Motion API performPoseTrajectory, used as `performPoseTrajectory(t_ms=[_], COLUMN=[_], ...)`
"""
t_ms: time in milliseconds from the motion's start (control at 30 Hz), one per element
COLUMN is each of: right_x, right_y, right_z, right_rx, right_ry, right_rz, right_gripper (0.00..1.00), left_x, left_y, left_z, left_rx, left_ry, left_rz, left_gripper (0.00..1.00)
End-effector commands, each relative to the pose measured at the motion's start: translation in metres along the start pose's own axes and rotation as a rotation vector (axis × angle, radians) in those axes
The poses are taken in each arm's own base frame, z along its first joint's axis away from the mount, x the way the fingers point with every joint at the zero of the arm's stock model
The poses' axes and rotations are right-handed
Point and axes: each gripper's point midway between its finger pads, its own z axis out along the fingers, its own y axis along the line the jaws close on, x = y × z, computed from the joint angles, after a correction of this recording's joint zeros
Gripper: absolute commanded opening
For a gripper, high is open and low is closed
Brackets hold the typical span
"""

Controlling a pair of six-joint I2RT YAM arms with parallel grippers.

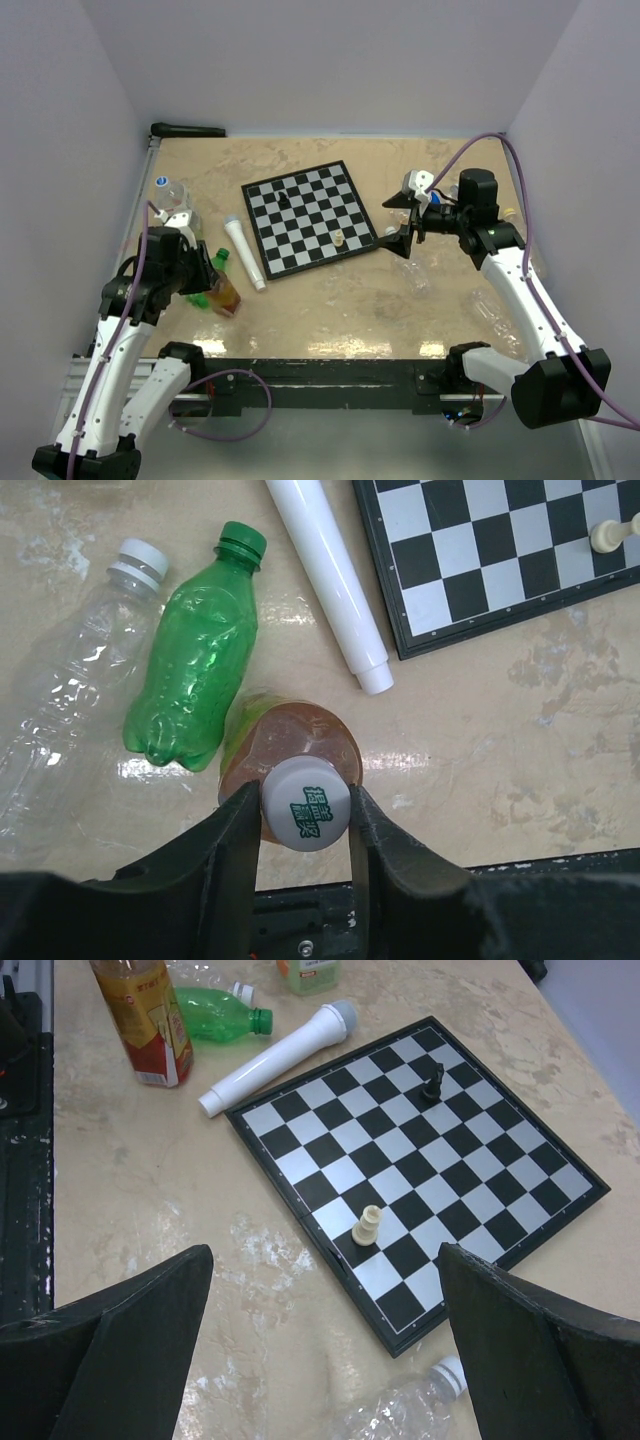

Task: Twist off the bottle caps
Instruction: Pick up the plastic bottle at the center of the board.

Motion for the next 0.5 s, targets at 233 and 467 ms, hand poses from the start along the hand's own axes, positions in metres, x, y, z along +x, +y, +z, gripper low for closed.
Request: performPoseTrajectory(t_ms=[233,467], right_x=[0.002,-0.003], right_y=[0.004,0.018], right_z=[0.002,0.016], right_rx=[-0.026,-0.093], right_ry=[0.009,0.082], right_rz=[-0.036,-0.129], right_gripper=[0.98,0.98], left_x=[-0.019,-0.027], left_y=[-0.042,-0.091], left_z=[-0.022,-0.041], left_rx=[0.209,0.47], left_ry=[-0.023,-0.026], left_rz=[0.061,0.119], left_gripper=[0.0,0.0])
